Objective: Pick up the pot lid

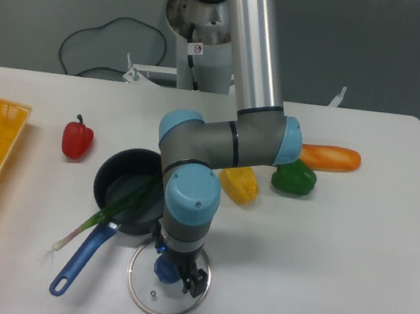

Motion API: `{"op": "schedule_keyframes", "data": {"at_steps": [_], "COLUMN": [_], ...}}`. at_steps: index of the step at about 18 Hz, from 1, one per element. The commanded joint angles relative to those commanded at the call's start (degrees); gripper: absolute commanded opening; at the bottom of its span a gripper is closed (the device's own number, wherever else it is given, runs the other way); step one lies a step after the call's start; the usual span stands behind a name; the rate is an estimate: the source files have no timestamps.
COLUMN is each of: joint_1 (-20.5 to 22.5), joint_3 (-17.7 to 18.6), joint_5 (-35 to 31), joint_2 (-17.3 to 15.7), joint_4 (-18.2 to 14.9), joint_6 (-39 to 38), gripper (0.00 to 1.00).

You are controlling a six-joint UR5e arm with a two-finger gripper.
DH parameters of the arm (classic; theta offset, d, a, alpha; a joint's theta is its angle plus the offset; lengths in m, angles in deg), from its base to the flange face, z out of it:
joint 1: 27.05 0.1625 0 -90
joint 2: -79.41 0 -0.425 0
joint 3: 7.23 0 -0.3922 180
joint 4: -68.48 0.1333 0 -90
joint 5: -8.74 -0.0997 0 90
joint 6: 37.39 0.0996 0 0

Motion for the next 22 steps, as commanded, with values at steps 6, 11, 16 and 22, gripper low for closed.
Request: {"op": "schedule_keyframes", "data": {"at_steps": [6,11,16,22], "joint_1": [-0.44,-0.79,-1.06,-1.76], "joint_3": [0.09,0.09,0.18,0.44], "joint_5": [-0.09,-0.18,-0.18,-2.55], "joint_2": [0.09,0.44,0.62,0.88], "joint_4": [0.00,0.00,0.00,0.00], "joint_6": [-0.09,-0.88,-0.97,-1.05], "gripper": [1.00,1.00,1.00,1.00]}}
